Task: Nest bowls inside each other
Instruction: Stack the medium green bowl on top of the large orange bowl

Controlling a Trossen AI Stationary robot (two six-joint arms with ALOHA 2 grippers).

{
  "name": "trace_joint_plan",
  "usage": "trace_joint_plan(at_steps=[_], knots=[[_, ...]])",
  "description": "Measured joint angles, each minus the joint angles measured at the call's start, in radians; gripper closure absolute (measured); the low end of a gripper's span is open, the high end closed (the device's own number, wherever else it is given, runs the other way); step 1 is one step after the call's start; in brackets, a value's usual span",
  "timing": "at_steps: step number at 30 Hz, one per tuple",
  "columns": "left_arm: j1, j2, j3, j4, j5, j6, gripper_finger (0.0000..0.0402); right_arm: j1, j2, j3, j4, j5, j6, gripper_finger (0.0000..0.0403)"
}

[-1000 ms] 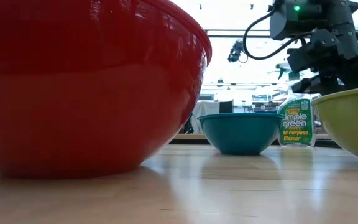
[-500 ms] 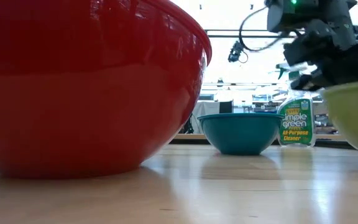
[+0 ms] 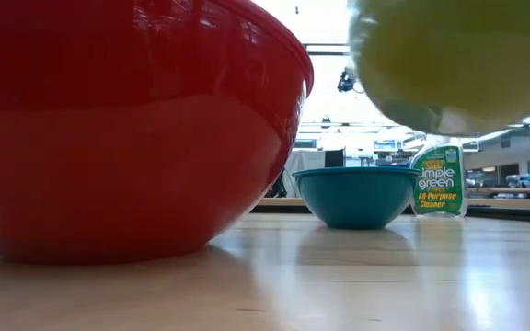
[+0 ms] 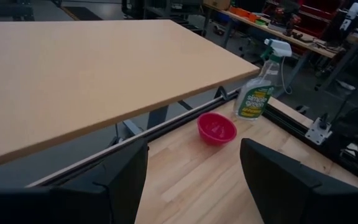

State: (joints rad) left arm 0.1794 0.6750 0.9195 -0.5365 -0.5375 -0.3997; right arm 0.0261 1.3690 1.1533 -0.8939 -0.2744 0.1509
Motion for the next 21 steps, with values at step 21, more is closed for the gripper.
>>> trace_joint_plan(at_steps=[21], knots=[[0.027, -0.038, 0.001, -0.006, 0.059, -0.079, 0.0143, 0.016, 0.607, 0.876, -0.205, 0.102, -0.005, 0.0369]])
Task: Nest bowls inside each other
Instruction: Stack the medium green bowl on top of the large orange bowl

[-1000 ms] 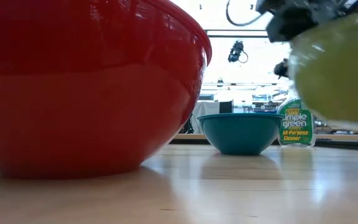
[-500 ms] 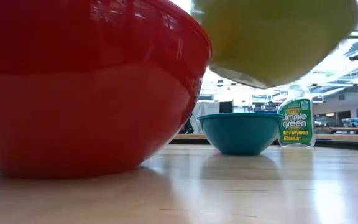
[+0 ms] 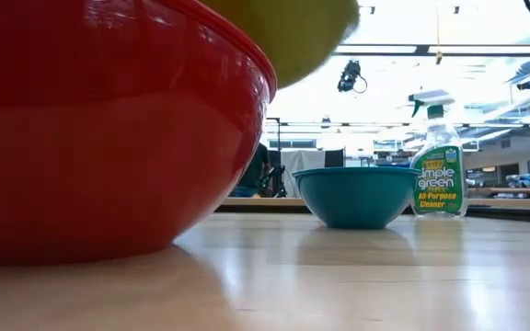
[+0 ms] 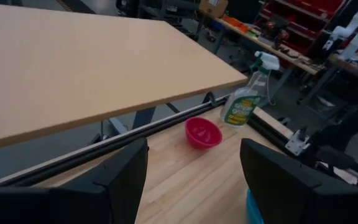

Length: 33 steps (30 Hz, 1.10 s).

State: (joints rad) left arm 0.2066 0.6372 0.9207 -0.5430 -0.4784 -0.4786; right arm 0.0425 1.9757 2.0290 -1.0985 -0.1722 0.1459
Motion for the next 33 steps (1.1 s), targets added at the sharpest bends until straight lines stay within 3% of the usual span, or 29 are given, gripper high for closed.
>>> trace_joint_plan(at_steps=[6, 17, 28, 33], knots=[[0.000, -0.039, 0.000, 0.001, 0.006, 0.039, 0.0143, 0.016, 0.019, 0.032, 0.135, 0.008, 0.066, 0.0369], [0.000, -0.044, 0.000, 0.000, -0.004, 0.104, 0.0143, 0.055, 0.179, 0.031, 0.387, 0.050, 0.080, 0.0369], [0.000, -0.043, 0.000, -0.005, -0.006, 0.101, 0.0143, 0.053, 0.251, 0.029, 0.337, 0.046, 0.015, 0.0366], [0.000, -0.042, 0.000, -0.007, -0.007, 0.101, 0.0143, 0.050, 0.250, 0.030, 0.310, 0.049, 0.010, 0.0337]])
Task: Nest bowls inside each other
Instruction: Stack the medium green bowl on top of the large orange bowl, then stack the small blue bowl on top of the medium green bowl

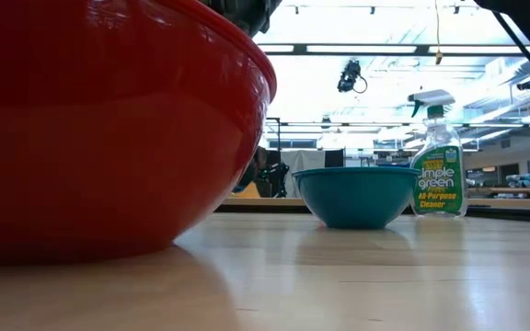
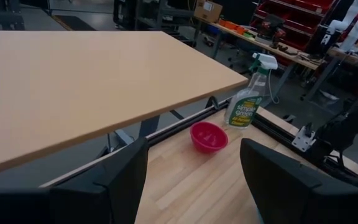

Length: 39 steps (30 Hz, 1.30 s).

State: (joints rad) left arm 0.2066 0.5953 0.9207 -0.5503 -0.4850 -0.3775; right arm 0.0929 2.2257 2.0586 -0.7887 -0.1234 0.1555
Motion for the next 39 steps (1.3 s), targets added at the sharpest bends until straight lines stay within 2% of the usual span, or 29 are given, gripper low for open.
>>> trace_joint_plan(at_steps=[6, 10, 12, 15, 19, 22, 28, 34, 37, 39], knots=[[0.000, 0.000, 0.000, -0.003, 0.000, 0.001, 0.0143, -0.015, -0.014, 0.000, -0.027, 0.000, 0.015, 0.0266], [0.000, 0.000, 0.000, -0.014, 0.000, -0.005, 0.0143, -0.036, -0.079, 0.000, -0.039, -0.001, 0.036, 0.0237], [0.000, 0.000, 0.000, -0.023, 0.000, -0.005, 0.0143, -0.048, -0.118, 0.001, -0.055, 0.015, 0.037, 0.0230], [-0.001, 0.000, -0.001, -0.040, 0.000, -0.005, 0.0143, -0.060, -0.174, 0.001, -0.139, 0.098, 0.077, 0.0228], [-0.001, 0.000, -0.001, -0.068, 0.000, -0.004, 0.0143, -0.070, -0.233, 0.002, -0.362, 0.207, 0.148, 0.0228], [-0.001, 0.000, -0.001, -0.085, 0.001, -0.003, 0.0143, -0.085, -0.241, 0.002, -0.497, 0.221, 0.148, 0.0229], [-0.001, 0.001, -0.001, -0.085, 0.001, 0.005, 0.0143, -0.145, -0.243, -0.030, -0.551, 0.141, 0.043, 0.0229], [-0.001, 0.001, -0.001, -0.085, 0.006, 0.000, 0.0143, -0.227, -0.279, -0.226, -0.518, 0.092, -0.052, 0.0229], [-0.001, 0.001, -0.001, -0.085, 0.067, -0.003, 0.0143, -0.255, -0.300, -0.306, -0.437, -0.021, -0.061, 0.0229], [-0.001, 0.001, -0.001, -0.091, 0.138, -0.025, 0.0143, -0.252, -0.302, -0.311, -0.376, -0.087, -0.061, 0.0229]])
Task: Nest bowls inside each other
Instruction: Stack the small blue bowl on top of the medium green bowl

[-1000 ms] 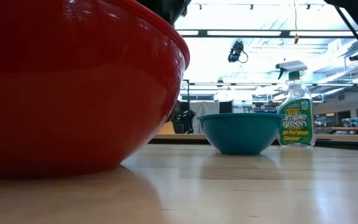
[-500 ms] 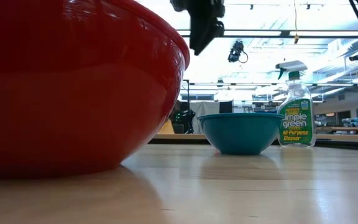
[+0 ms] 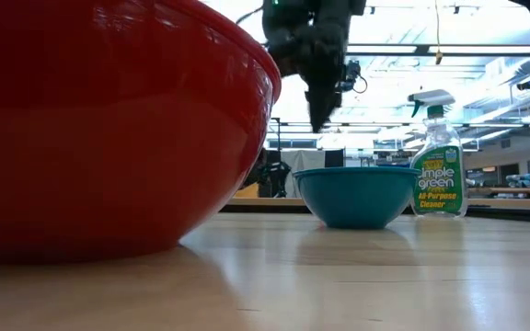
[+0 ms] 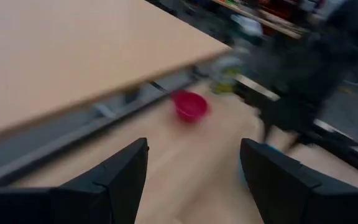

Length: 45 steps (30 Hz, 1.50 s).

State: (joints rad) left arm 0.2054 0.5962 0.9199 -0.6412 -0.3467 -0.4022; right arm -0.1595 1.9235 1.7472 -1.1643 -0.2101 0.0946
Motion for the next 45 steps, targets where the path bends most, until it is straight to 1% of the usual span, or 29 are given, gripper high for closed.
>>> trace_joint_plan(at_steps=[2, 5, 7, 10, 15, 21, 25, 27, 32, 39, 42, 45], knots=[[0.000, 0.014, 0.000, -0.016, 0.126, -0.011, 0.0143, 0.020, -0.006, 0.018, 0.039, -0.001, -0.001, 0.0229], [-0.019, 0.066, -0.006, -0.086, 0.307, -0.007, 0.0143, 0.047, -0.010, 0.045, 0.079, 0.115, -0.022, 0.0229], [-0.045, 0.115, -0.026, -0.144, 0.363, -0.015, 0.0143, 0.049, -0.008, 0.050, 0.078, 0.185, -0.037, 0.0229], [-0.087, 0.199, -0.036, -0.188, 0.367, -0.008, 0.0143, 0.028, -0.014, 0.052, 0.072, 0.222, -0.023, 0.0229], [-0.164, 0.331, -0.036, -0.149, 0.367, 0.059, 0.0143, 0.000, -0.033, 0.054, 0.060, 0.198, 0.042, 0.0229], [-0.244, 0.467, -0.036, -0.127, 0.366, 0.071, 0.0143, -0.004, -0.056, 0.055, 0.055, 0.192, 0.022, 0.0229], [-0.284, 0.549, -0.036, -0.125, 0.322, 0.054, 0.0143, -0.010, -0.056, 0.055, 0.058, 0.192, 0.006, 0.0229], [-0.299, 0.585, -0.036, -0.098, 0.313, 0.051, 0.0143, -0.014, -0.056, 0.055, 0.057, 0.192, 0.000, 0.0229], [-0.321, 0.649, -0.035, -0.052, 0.302, 0.050, 0.0143, -0.016, -0.056, 0.055, 0.061, 0.192, -0.042, 0.0229], [-0.324, 0.722, -0.035, -0.049, 0.288, 0.046, 0.0143, -0.016, -0.056, 0.055, 0.064, 0.191, -0.081, 0.0229], [-0.324, 0.723, -0.025, -0.058, 0.293, 0.031, 0.0143, -0.016, -0.056, 0.054, 0.061, 0.184, -0.093, 0.0229], [-0.324, 0.689, 0.007, -0.056, 0.295, 0.020, 0.0143, -0.019, -0.056, 0.050, 0.048, 0.159, -0.113, 0.0229]])
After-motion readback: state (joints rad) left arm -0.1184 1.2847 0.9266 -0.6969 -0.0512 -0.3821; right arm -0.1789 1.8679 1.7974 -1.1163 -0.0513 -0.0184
